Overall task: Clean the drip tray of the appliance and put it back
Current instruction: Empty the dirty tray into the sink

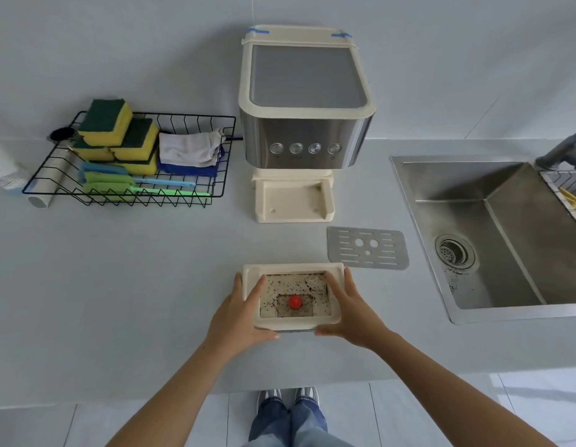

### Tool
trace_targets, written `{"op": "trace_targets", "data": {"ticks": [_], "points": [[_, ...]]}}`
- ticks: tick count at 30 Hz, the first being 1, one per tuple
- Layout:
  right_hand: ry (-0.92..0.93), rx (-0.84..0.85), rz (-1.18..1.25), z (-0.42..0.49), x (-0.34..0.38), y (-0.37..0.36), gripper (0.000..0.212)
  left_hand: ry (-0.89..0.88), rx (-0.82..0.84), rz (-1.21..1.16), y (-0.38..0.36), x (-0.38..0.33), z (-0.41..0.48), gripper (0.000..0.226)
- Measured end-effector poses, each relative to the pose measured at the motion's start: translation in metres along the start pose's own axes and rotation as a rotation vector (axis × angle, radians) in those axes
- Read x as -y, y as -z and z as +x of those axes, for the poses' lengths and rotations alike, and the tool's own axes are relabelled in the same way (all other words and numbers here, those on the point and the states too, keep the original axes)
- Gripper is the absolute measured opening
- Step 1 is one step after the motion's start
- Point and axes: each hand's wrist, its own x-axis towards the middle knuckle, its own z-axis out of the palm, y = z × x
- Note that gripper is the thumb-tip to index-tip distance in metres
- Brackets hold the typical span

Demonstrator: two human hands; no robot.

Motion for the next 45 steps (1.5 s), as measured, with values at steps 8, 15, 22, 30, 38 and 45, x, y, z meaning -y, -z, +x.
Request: {"op": "trace_targets", "data": {"ticks": [8, 15, 22, 30, 38, 45], "points": [[-0.06, -0.106, 0.101, 0.003, 0.005, 0.015, 0.135, -0.073, -0.016, 0.043, 0.025, -0.01, 0.023, 0.117], [-0.072, -0.212, 0.141, -0.003, 0.003, 0.043, 0.136, -0.177, -0.076, 0.065, 0.048, -0.036, 0.038, 0.118], [-0.084, -0.277, 0.175, -0.011, -0.005, 0.07, 0.124, -0.29, -0.109, 0.097, 0.06, -0.062, 0.054, 0.117], [-0.142, -0.357, 0.215, -0.025, -0.041, 0.12, 0.122, -0.344, -0.101, 0.141, 0.064, -0.127, 0.083, 0.122], [-0.116, -0.331, 0.195, -0.03, -0.122, 0.185, 0.121, -0.306, -0.122, 0.141, 0.035, -0.219, 0.111, 0.123], [-0.011, -0.284, 0.166, -0.034, -0.21, 0.266, 0.11, -0.235, -0.189, 0.078, -0.005, -0.323, 0.137, 0.119]]}}
